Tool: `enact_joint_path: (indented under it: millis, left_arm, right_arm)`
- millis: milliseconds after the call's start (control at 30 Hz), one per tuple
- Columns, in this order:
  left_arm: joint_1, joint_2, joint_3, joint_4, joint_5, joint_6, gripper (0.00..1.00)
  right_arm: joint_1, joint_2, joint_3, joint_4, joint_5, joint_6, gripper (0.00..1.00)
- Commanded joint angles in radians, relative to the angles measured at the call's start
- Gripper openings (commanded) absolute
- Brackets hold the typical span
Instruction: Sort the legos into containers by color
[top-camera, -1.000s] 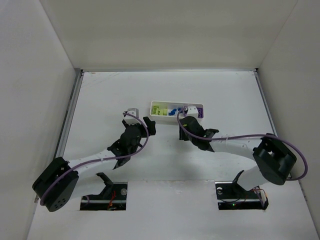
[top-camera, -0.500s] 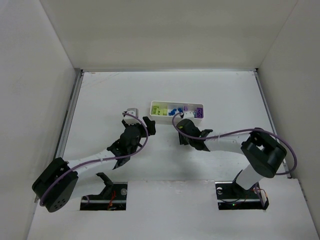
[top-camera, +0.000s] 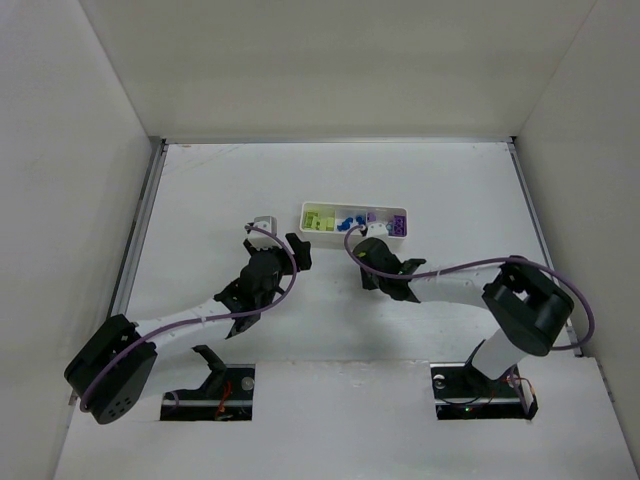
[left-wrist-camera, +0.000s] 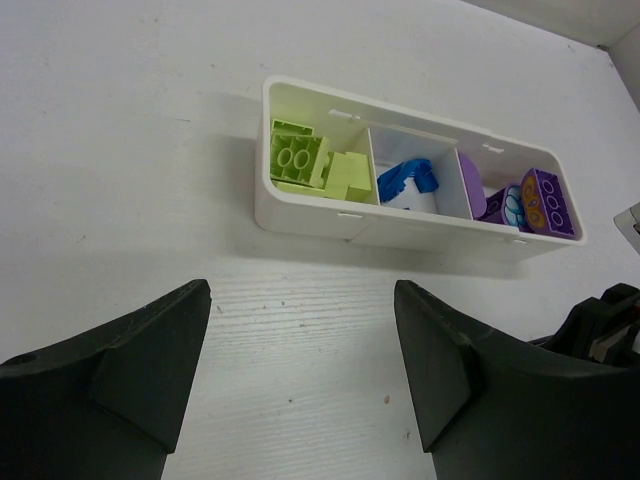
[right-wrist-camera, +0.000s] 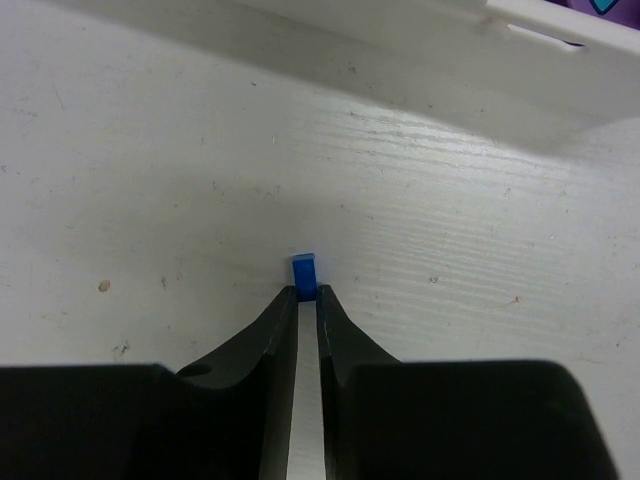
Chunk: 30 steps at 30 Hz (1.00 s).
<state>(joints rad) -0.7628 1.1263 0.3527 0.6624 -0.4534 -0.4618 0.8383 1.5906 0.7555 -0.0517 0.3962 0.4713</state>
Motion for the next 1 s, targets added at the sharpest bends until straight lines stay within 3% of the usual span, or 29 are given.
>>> enact_joint_path:
  millis: [0, 400, 800, 867, 967]
  left_arm:
    - [0.010, -0.005, -0.006, 0.040, -0.005, -0.011, 0.72]
    - [0.004, 0.003, -0.003, 0.045, -0.004, -0.012, 0.72]
    - [0.018, -0.056, -0.021, 0.029, -0.016, -0.012, 0.75]
    - [0.026, -0.054, -0.021, 0.029, -0.019, -0.014, 0.76]
    - [0.026, -0.062, -0.024, 0.028, -0.019, -0.014, 0.80]
  right_arm:
    - [-0.002, -0.049, 0.008, 0.012, 0.009, 0.001, 0.17]
    - [-0.014, -0.124, 0.074, -0.008, 0.001, -0.017, 0.16]
    - [-0.143, 0.063, 0.367, 0.009, -0.069, -0.091, 0.16]
    - [-0.155, 0.103, 0.406, 0.012, -0.083, -0.091, 0.19]
    - [-0.160, 0.118, 0.430, 0.018, -0.070, -0.086, 0.32]
